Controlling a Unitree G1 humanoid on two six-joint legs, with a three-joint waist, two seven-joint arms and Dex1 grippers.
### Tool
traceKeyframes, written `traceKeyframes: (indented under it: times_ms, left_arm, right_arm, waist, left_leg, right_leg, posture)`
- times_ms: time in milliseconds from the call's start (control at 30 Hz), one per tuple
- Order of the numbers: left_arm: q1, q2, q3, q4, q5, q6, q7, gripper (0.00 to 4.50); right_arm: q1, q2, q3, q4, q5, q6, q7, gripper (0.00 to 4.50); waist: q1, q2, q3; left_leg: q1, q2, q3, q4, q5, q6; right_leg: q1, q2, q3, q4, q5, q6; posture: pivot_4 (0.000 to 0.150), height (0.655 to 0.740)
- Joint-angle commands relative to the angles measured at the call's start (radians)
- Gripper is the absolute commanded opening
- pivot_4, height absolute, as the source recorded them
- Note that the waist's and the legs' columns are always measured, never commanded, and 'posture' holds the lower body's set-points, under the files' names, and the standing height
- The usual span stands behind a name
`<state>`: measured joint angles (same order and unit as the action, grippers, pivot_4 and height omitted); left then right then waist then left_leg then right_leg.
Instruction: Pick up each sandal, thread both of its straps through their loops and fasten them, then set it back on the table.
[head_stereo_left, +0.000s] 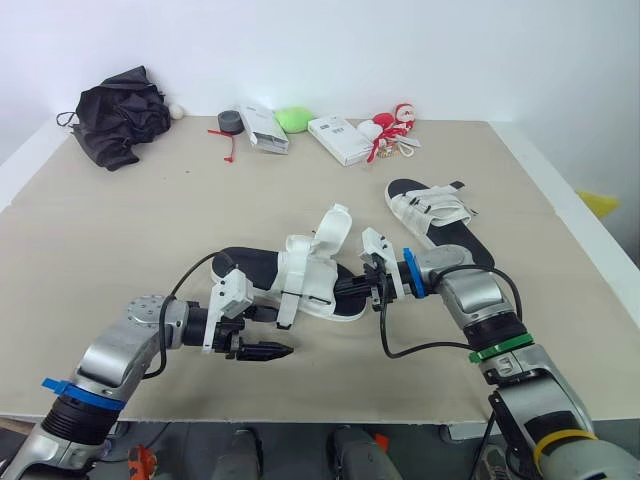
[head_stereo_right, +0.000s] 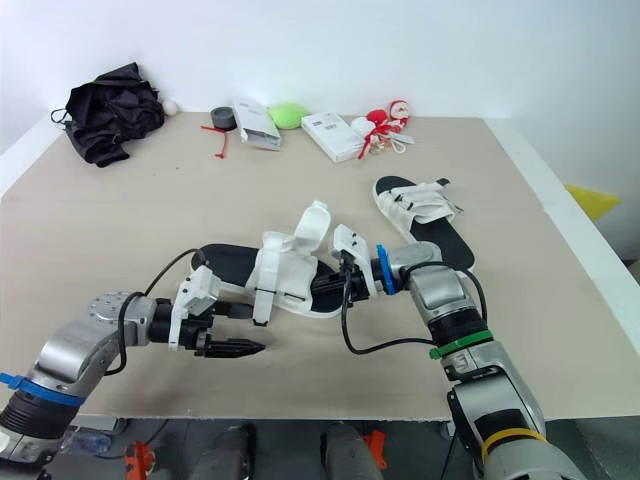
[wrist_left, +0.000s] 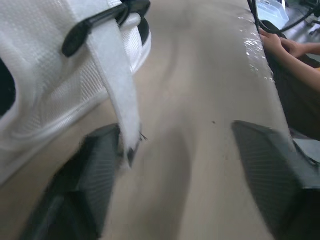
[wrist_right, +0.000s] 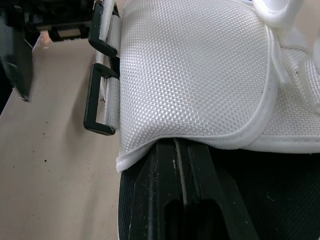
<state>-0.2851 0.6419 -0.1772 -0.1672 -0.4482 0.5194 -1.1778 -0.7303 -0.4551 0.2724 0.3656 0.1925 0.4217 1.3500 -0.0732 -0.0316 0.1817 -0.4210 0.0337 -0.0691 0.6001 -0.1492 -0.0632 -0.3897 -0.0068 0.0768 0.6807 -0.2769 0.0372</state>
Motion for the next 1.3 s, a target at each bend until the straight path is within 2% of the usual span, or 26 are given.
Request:
traceKeyframes:
  times_ms: [33, 100, 133, 167, 267, 433, 667, 767, 1000, 1100, 1233, 1300]
  left_arm:
    - [-0.009, -0.01, 0.012, 0.008, 0.009, -0.023, 0.02, 1.33]
    - [-0.009, -0.015, 0.012, 0.012, 0.008, -0.018, 0.028, 1.03]
    - [-0.008, -0.018, 0.014, 0.01, 0.004, -0.012, 0.033, 0.73]
    - [-0.007, -0.022, 0.021, 0.007, -0.01, 0.007, 0.04, 0.06]
    - [-0.001, -0.013, 0.036, -0.021, -0.065, 0.085, 0.037, 0.06]
    - [0.002, 0.106, 0.031, -0.151, -0.227, 0.334, -0.039, 0.06]
    - [-0.112, 0.269, 0.016, -0.273, -0.349, 0.533, -0.109, 0.06]
    - [-0.17, 0.292, 0.017, -0.305, -0.395, 0.578, -0.12, 0.06]
    - [-0.324, 0.11, 0.124, -0.248, -0.603, 0.676, 0.008, 0.06]
    - [-0.371, 0.07, 0.135, -0.194, -0.607, 0.673, 0.04, 0.06]
    - [-0.459, -0.068, 0.204, 0.056, -0.587, 0.665, 0.184, 0.06]
    - [-0.488, -0.117, 0.216, 0.177, -0.533, 0.653, 0.265, 0.06]
  right_arm:
    - [0.033, -0.007, 0.036, 0.025, -0.026, 0.022, -0.002, 0.0]
    - [0.033, -0.007, 0.038, 0.026, -0.027, 0.02, 0.0, 0.0]
    - [0.034, -0.007, 0.038, 0.024, -0.027, 0.02, 0.0, 0.0]
    - [0.034, -0.007, 0.039, 0.023, -0.028, 0.02, 0.0, 0.0]
    - [0.035, -0.008, 0.041, 0.022, -0.03, 0.02, 0.0, 0.0]
    - [0.034, -0.016, 0.048, 0.029, -0.039, 0.011, 0.006, 0.0]
    - [0.025, -0.019, 0.05, 0.039, -0.043, 0.003, 0.011, 0.0]
    - [0.019, -0.016, 0.052, 0.048, -0.045, -0.003, 0.013, 0.0]
    - [0.009, -0.009, 0.058, 0.065, -0.051, -0.016, 0.018, 0.0]
    - [0.007, -0.011, 0.073, 0.074, -0.064, -0.033, 0.021, 0.0]
    - [0.012, -0.015, 0.1, 0.083, -0.093, -0.067, 0.021, 0.0]
    - [0.011, -0.013, 0.1, 0.085, -0.095, -0.071, 0.019, 0.0]
  waist:
    - [0.0, 0.0, 0.0]
    - [0.0, 0.0, 0.0]
    - [0.0, 0.0, 0.0]
    - [0.0, 0.0, 0.0]
    - [0.0, 0.0, 0.0]
    - [-0.001, 0.0, 0.0]
    - [-0.001, 0.0, 0.0]
    - [-0.001, 0.0, 0.0]
    - [-0.003, 0.0, 0.0]
    - [-0.004, 0.0, 0.0]
    - [-0.002, 0.0, 0.0]
    - [-0.002, 0.0, 0.0]
  left_leg:
    - [0.0, 0.0, 0.0, 0.0, 0.0, 0.0]
    - [0.0, 0.0, 0.0, 0.0, 0.0, 0.0]
    - [0.0, 0.0, 0.0, 0.0, 0.0, 0.0]
    - [0.0, 0.0, 0.0, 0.0, 0.0, 0.0]
    - [0.0, 0.0, 0.0, 0.0, 0.0, 0.0]
    - [0.0, 0.0, 0.0, 0.0, 0.0, 0.0]
    - [0.0, 0.0, -0.001, 0.0, 0.0, 0.0]
    - [0.0, 0.0, 0.0, 0.0, 0.0, 0.0]
    - [-0.001, 0.0, -0.001, 0.001, 0.0, 0.0]
    - [0.0, 0.0, -0.001, 0.0, 0.0, 0.001]
    - [0.0, -0.001, -0.001, 0.001, 0.0, 0.001]
    - [0.001, -0.001, -0.001, 0.002, 0.0, 0.001]
  right_leg:
    - [0.0, 0.0, 0.0, 0.0, 0.0, 0.0]
    - [0.0, 0.0, 0.0, 0.0, 0.0, 0.0]
    - [0.0, 0.0, 0.0, 0.0, 0.0, 0.0]
    - [0.0, 0.0, 0.0, 0.0, 0.0, 0.0]
    - [0.0, 0.0, 0.0, 0.0, 0.0, 0.0]
    - [0.0, 0.0, 0.0, 0.0, 0.0, 0.0]
    - [0.0, 0.0, 0.0, 0.0, 0.0, 0.0]
    - [0.0, 0.0, 0.0, 0.0, -0.001, 0.0]
    - [0.0, 0.0, 0.0, 0.0, -0.001, 0.001]
    - [0.0, 0.0, 0.0, 0.0, -0.001, 0.001]
    - [0.001, 0.001, 0.0, 0.0, 0.0, 0.001]
    - [0.002, 0.0, 0.0, 0.0, 0.001, 0.002]
  posture:
    - [0.15, 0.738]
    - [0.15, 0.738]
    - [0.15, 0.738]
    - [0.15, 0.738]
    - [0.15, 0.738]
    - [0.15, 0.738]
    - [0.15, 0.738]
    - [0.15, 0.738]
    - [0.15, 0.738]
    - [0.15, 0.738]
    - [0.15, 0.738]
    - [0.15, 0.738]
